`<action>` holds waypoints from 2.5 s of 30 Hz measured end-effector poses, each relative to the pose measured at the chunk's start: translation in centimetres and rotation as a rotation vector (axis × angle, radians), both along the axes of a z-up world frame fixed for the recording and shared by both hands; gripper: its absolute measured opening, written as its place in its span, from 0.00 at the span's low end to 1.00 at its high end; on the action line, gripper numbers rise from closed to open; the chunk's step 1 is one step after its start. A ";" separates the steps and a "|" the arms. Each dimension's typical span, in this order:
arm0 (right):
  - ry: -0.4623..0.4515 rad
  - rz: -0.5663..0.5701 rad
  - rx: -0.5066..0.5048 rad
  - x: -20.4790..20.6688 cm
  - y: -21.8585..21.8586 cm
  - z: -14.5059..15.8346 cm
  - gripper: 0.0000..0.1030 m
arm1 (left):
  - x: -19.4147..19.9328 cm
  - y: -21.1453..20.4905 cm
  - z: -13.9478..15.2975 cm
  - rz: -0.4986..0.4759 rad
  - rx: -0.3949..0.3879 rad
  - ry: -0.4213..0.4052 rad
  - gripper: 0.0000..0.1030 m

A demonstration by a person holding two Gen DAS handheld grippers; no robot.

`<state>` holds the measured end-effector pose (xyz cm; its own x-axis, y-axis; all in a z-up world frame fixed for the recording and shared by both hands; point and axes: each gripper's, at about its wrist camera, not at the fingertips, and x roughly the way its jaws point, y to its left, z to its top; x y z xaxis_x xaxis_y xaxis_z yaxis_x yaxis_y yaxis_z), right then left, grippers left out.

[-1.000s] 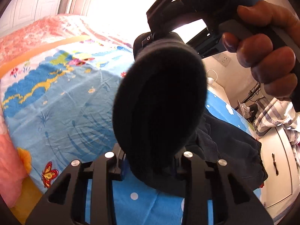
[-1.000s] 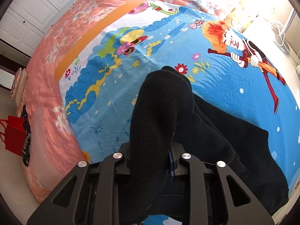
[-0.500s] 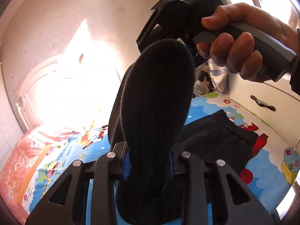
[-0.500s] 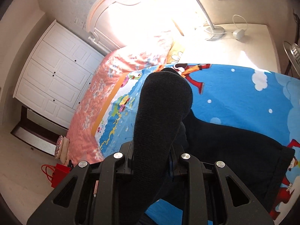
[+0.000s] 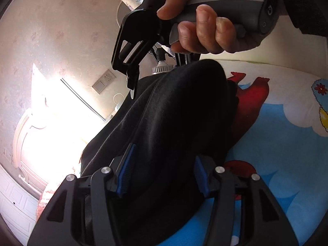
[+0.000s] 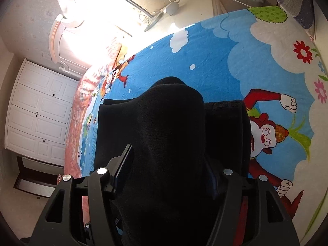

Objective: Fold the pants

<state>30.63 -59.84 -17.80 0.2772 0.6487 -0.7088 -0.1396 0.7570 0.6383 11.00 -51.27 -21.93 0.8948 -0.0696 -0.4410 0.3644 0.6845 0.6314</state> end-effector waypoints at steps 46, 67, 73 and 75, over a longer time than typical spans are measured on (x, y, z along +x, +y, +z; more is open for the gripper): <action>-0.322 -0.217 -0.605 -13.1 5.1 6.0 0.86 | -2.0 24.6 1.7 0.078 -0.629 0.421 0.25; -0.311 0.316 -0.984 3.0 26.8 -2.6 0.87 | -6.8 18.8 -0.9 -0.094 -0.122 0.177 0.01; -0.330 0.301 -0.996 2.6 27.1 -2.7 0.88 | -6.2 21.4 1.7 -0.091 -0.233 0.247 0.02; -0.339 0.299 -0.993 2.5 27.0 -2.7 0.88 | -6.0 22.3 3.0 -0.099 -0.262 0.255 0.04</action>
<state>33.14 -32.84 -20.52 0.4833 -0.0970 -0.8700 -0.4571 0.8197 -0.3453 5.04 -28.98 -18.92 0.7420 -0.2899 -0.6045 0.5596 0.7643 0.3204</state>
